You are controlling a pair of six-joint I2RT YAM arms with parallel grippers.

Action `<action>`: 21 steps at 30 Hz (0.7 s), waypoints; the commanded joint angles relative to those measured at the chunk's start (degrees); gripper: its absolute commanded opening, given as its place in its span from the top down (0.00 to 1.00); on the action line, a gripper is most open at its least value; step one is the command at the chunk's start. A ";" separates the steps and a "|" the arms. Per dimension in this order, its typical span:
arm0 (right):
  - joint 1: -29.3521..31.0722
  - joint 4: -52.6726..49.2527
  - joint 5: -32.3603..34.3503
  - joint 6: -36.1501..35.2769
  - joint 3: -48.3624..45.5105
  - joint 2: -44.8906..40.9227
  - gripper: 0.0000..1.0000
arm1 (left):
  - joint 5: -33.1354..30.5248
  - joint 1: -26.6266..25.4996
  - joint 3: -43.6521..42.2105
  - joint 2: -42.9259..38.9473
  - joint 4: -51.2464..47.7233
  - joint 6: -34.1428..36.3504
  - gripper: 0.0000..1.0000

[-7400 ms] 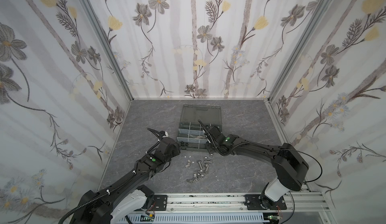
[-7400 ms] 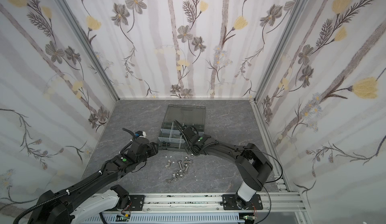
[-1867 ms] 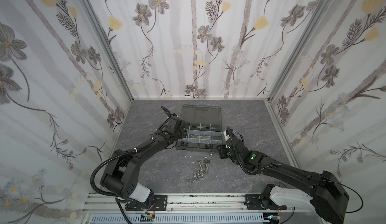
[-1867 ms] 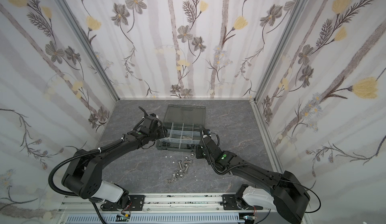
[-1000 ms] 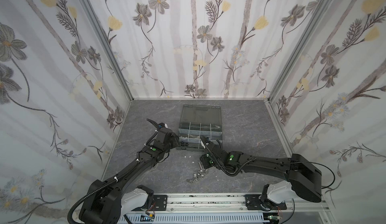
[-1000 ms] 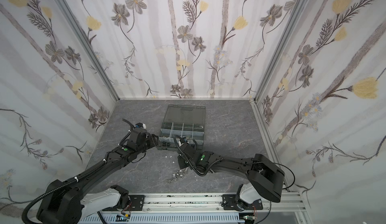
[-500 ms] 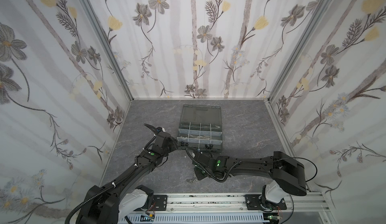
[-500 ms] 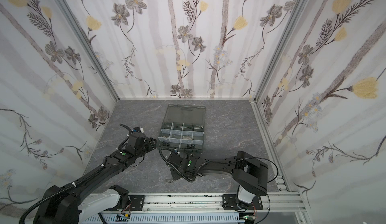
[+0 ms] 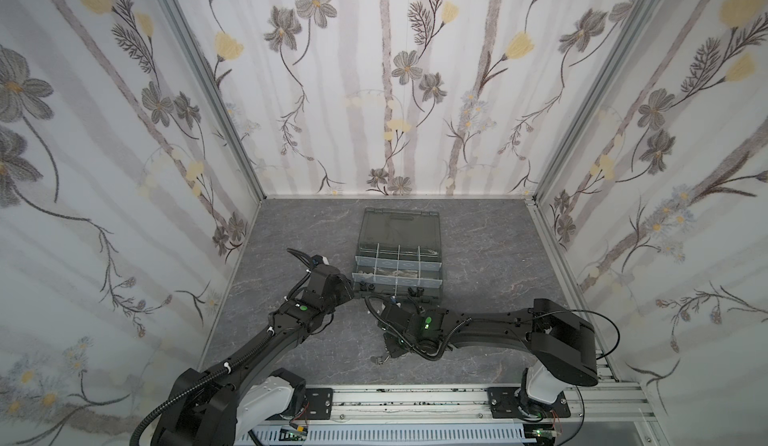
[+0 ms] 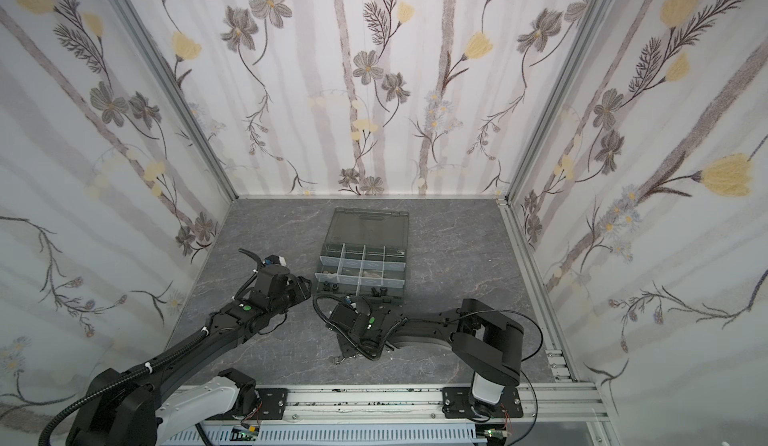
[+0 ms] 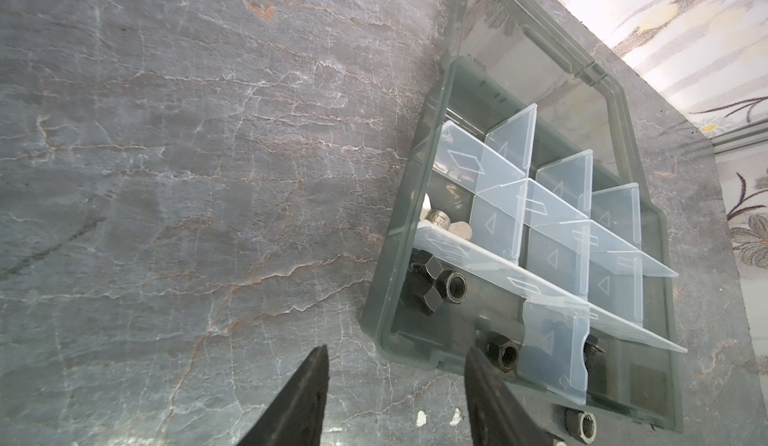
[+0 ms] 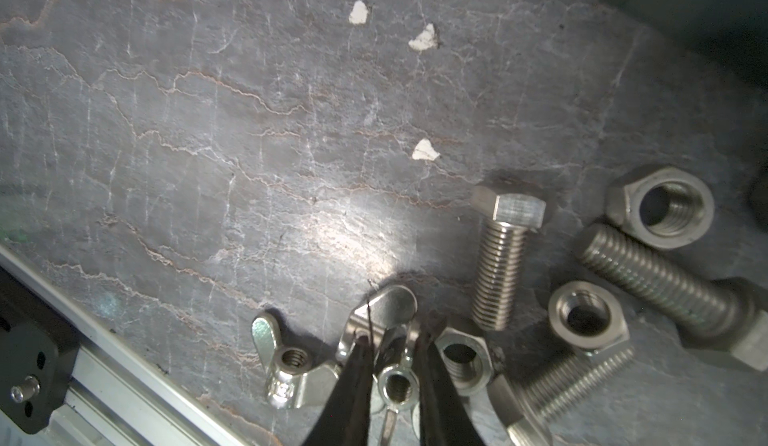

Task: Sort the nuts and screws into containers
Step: 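Grasp a silver wing nut with the right gripper and lift it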

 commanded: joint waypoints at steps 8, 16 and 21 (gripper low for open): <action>-0.25 -0.02 1.49 1.06 1.15 1.32 0.83 | -0.50 0.05 -0.56 -0.26 1.60 -0.77 0.45; -0.67 -0.02 1.57 0.19 1.96 2.64 0.91 | -0.18 0.05 -0.84 -0.61 1.69 -0.77 0.45; -0.64 -0.38 2.14 -0.13 1.69 2.20 0.96 | -0.18 0.05 -1.06 -1.29 1.69 -0.68 0.45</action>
